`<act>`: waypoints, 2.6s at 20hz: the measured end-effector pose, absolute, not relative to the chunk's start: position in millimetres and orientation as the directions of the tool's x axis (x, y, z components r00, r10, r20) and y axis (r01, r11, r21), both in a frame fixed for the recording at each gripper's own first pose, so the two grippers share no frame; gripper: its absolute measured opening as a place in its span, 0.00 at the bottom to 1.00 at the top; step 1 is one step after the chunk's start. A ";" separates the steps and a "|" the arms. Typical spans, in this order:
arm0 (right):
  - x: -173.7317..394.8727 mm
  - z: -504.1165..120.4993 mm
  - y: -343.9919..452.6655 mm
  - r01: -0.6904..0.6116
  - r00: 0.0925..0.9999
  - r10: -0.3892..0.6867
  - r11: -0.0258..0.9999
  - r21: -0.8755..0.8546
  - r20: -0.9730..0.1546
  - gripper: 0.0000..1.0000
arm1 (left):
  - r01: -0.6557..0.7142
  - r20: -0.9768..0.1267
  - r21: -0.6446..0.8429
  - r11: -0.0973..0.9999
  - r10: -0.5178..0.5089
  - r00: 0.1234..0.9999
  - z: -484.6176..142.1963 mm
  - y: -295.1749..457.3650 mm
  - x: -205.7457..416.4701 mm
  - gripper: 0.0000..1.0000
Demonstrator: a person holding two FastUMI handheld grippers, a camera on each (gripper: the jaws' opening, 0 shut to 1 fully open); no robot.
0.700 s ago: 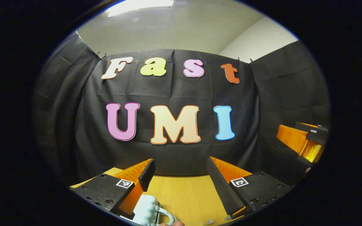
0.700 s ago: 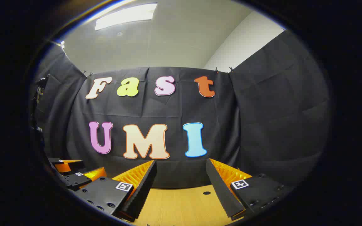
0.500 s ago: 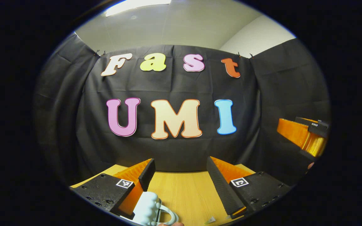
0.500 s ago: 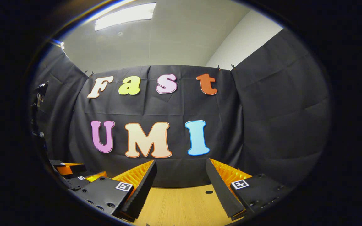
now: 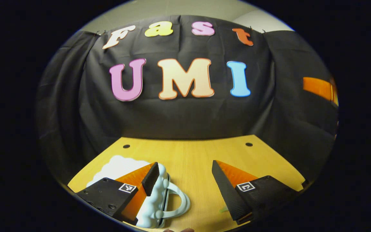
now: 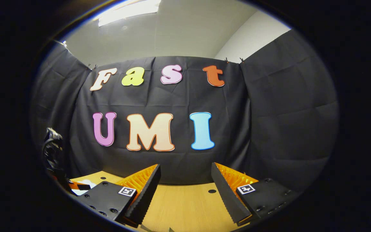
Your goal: First open the suitcase, pack the skin care products into it, and then close the suitcase.
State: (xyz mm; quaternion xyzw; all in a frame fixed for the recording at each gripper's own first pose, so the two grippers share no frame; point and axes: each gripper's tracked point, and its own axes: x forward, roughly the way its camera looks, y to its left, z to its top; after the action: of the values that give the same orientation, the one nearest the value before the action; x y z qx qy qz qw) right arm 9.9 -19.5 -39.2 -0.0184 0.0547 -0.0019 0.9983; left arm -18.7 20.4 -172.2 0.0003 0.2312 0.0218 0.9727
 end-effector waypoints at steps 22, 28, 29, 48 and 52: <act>-1.6 -59.9 -53.4 0.056 0.984 -0.082 0.985 -0.162 -0.160 0.98 | -0.059 -0.885 -0.029 0.998 0.002 0.466 -338.1 10.9 -32.1 0.85; -6.3 -66.0 -70.1 0.075 0.981 -0.101 0.984 -0.162 -0.165 0.98 | -0.117 -0.922 -0.034 0.993 0.014 0.387 -356.0 18.0 -40.5 0.47; -6.6 -66.9 -72.5 0.075 0.981 -0.102 0.984 -0.161 -0.166 0.98 | -0.114 -0.920 -0.032 0.993 0.016 0.392 -355.5 18.5 -37.9 0.30; 1.5 -87.8 -63.6 -0.096 0.985 0.091 0.995 -0.027 -0.148 0.98 | -0.098 -0.859 0.099 0.990 0.135 0.495 -285.1 7.6 -22.7 0.00; -5.0 -76.1 -35.9 -0.115 0.985 0.115 0.993 0.008 -0.126 0.99 | -0.102 -0.836 0.063 0.993 0.108 0.538 -255.8 13.8 -20.4 0.00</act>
State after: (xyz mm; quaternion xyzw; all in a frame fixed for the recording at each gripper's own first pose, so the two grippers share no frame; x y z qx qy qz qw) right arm -5.0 -35.9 -76.1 0.0004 0.0632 0.0578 0.9963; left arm -20.4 13.8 -255.8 0.0032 0.4767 0.0596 0.8771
